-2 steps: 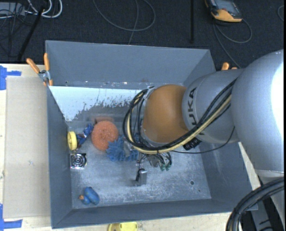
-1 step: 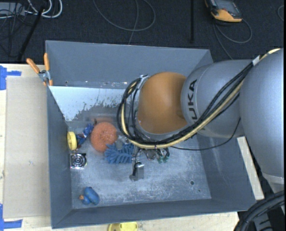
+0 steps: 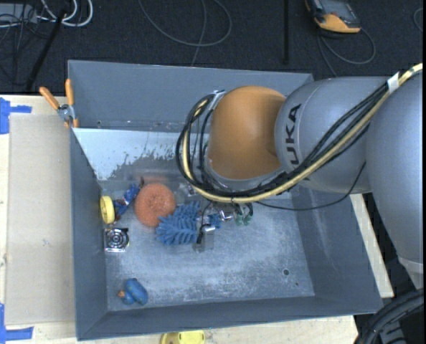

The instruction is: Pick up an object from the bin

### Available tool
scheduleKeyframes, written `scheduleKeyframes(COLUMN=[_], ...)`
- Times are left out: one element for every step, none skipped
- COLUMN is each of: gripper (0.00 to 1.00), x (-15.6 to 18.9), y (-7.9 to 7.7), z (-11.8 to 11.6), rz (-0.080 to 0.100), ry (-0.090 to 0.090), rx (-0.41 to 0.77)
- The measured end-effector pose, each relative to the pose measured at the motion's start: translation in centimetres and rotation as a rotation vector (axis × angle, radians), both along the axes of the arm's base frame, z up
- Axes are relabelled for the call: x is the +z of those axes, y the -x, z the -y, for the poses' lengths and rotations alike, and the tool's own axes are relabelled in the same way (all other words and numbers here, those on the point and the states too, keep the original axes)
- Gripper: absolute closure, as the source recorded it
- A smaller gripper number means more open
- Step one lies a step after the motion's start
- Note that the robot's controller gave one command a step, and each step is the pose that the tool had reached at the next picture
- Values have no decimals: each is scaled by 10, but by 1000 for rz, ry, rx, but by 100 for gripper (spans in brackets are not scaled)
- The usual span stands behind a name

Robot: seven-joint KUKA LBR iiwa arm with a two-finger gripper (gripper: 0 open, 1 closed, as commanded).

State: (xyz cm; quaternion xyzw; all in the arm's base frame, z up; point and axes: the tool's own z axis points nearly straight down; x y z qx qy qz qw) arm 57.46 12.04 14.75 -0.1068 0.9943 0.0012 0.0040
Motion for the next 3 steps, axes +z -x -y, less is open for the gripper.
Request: scheduleKeyframes(gripper=[100,100,100], x=[-60,-60,86], y=[-22,-22,-29], z=[-11,-11,-21], rz=[-5,-5,3], ry=[3,3,2], rx=[137,137,93])
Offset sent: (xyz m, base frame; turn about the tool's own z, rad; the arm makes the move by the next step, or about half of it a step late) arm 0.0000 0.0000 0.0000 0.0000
